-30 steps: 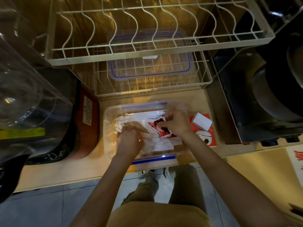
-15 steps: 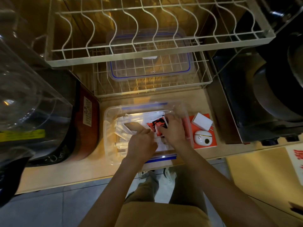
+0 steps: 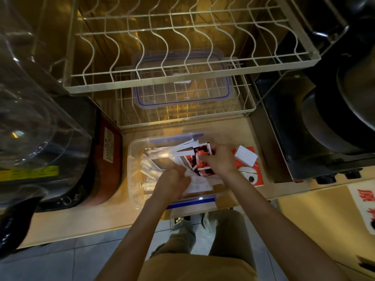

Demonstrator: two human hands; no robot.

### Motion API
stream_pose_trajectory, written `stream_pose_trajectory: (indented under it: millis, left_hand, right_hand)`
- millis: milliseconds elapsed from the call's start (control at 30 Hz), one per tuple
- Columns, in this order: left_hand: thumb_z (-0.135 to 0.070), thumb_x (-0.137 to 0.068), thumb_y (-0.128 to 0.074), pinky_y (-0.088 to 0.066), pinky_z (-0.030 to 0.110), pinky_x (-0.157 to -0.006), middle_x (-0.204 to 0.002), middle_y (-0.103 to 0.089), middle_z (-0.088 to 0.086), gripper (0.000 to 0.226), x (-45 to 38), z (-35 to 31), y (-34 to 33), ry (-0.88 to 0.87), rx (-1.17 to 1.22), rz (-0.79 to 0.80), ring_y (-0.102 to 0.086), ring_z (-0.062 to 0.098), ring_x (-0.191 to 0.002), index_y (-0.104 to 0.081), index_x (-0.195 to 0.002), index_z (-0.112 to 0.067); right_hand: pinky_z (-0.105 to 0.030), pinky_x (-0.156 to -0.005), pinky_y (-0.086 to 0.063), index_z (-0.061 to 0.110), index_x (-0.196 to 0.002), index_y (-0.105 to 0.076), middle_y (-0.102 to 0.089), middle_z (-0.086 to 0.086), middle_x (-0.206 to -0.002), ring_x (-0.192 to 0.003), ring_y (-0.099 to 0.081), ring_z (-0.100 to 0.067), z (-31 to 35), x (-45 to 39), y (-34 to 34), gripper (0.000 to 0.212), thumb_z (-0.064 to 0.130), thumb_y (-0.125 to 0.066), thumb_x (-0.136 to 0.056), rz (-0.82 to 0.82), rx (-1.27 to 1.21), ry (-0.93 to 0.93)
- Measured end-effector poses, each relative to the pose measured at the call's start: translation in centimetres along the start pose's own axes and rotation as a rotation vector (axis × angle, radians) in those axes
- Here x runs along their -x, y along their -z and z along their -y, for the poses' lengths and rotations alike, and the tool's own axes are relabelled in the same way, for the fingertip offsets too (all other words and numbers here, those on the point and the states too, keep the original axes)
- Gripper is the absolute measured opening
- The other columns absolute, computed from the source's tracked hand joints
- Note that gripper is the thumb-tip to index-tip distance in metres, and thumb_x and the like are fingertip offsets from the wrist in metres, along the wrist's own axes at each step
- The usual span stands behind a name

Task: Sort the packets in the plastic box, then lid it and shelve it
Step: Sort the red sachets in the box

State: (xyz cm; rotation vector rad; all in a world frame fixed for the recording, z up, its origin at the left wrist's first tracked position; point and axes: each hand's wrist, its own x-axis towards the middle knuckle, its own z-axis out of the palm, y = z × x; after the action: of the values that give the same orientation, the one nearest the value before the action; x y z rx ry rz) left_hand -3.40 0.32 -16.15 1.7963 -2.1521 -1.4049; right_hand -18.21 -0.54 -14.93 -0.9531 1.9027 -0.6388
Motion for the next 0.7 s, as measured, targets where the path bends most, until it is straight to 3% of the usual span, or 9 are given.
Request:
stream_pose_trajectory:
  millis: [67, 167, 300, 367, 467, 533, 600, 700]
  left_hand:
    - [-0.015, -0.089, -0.052, -0.041, 0.023, -0.081, -0.118, -0.063, 0.008, 0.029, 0.1, -0.5, 0.5, 0.010, 0.099, -0.078, -0.059, 0.022, -0.102, -0.060, -0.117, -0.009]
    - [-0.013, -0.091, -0.051, -0.040, 0.020, -0.079, -0.110, -0.059, -0.002, 0.027, 0.2, -1.8, 1.6, 0.014, 0.374, -0.140, -0.053, 0.011, -0.098, -0.061, -0.115, -0.012]
    - [-0.011, -0.090, -0.052, -0.050, 0.011, -0.069, -0.106, -0.059, -0.004, 0.045, 0.4, -3.1, 2.2, -0.037, 0.729, -0.032, -0.058, 0.007, -0.092, -0.042, -0.133, -0.020]
    - [-0.011, -0.089, -0.055, -0.052, 0.015, -0.070, -0.100, -0.063, -0.005, 0.057, 0.3, -3.0, 2.2, -0.019, 0.851, -0.010, -0.060, 0.010, -0.095, -0.031, -0.138, -0.026]
    - [-0.013, -0.089, -0.055, -0.054, 0.012, -0.065, -0.098, -0.065, 0.001, 0.040, 0.3, -3.2, 2.3, -0.026, 0.836, -0.020, -0.062, 0.008, -0.088, -0.047, -0.128, -0.020]
    - [-0.011, -0.089, -0.054, -0.054, 0.013, -0.065, -0.090, -0.068, 0.006, 0.019, 0.6, -3.6, 2.4, -0.039, 0.843, 0.021, -0.065, 0.012, -0.081, -0.063, -0.105, -0.009]
    - [-0.006, -0.088, -0.055, -0.057, 0.017, -0.063, -0.078, -0.070, 0.004, 0.011, 1.0, -3.6, 2.2, -0.038, 0.899, 0.069, -0.068, 0.010, -0.070, -0.065, -0.089, -0.008]
    - [-0.002, -0.087, -0.055, -0.059, 0.020, -0.061, -0.081, -0.070, 0.006, 0.011, 1.4, -3.4, 1.7, 0.007, 0.975, 0.018, -0.069, 0.013, -0.070, -0.061, -0.096, -0.001]
  right_hand:
    - [-0.029, -0.078, -0.048, 0.005, -0.108, -0.067, -0.071, -0.016, -0.105, -0.095, -0.066, -0.025, 0.7, 0.7, 1.4, 0.025, 0.007, -0.062, -0.084, 0.011, -0.028, 0.016]
    - [-0.030, -0.080, -0.051, 0.007, -0.103, -0.069, -0.071, -0.012, -0.095, -0.086, -0.066, -0.021, 1.7, 1.5, 3.7, 0.023, 0.004, -0.063, -0.082, 0.080, -0.036, 0.089]
    - [-0.004, -0.061, -0.049, 0.010, -0.099, -0.071, -0.069, 0.003, -0.079, -0.067, -0.063, 0.003, 2.3, 2.3, 5.7, 0.021, 0.003, -0.066, -0.080, 0.173, -0.059, 0.135]
    - [-0.006, -0.061, -0.049, 0.009, -0.096, -0.071, -0.069, 0.000, -0.079, -0.065, -0.062, 0.003, 2.3, 2.3, 5.9, 0.018, 0.003, -0.066, -0.080, 0.160, -0.076, 0.140]
    - [-0.017, -0.067, -0.052, 0.007, -0.098, -0.069, -0.069, -0.001, -0.081, -0.069, -0.065, -0.003, 2.2, 2.5, 5.9, 0.018, 0.003, -0.067, -0.080, 0.133, -0.114, 0.130]
    - [-0.011, -0.062, -0.052, 0.010, -0.096, -0.068, -0.068, 0.004, -0.078, -0.063, -0.065, 0.003, 2.1, 2.7, 5.7, 0.020, 0.000, -0.067, -0.079, 0.165, -0.162, 0.139]
    - [-0.010, -0.062, -0.052, 0.014, -0.094, -0.067, -0.068, 0.004, -0.078, -0.062, -0.066, 0.004, 2.0, 3.1, 5.2, 0.022, -0.002, -0.067, -0.079, 0.186, -0.188, 0.173]
    - [-0.023, -0.071, -0.052, 0.017, -0.090, -0.067, -0.068, 0.004, -0.080, -0.074, -0.065, -0.010, 1.7, 3.5, 4.4, 0.019, 0.002, -0.066, -0.080, 0.079, -0.231, 0.200]
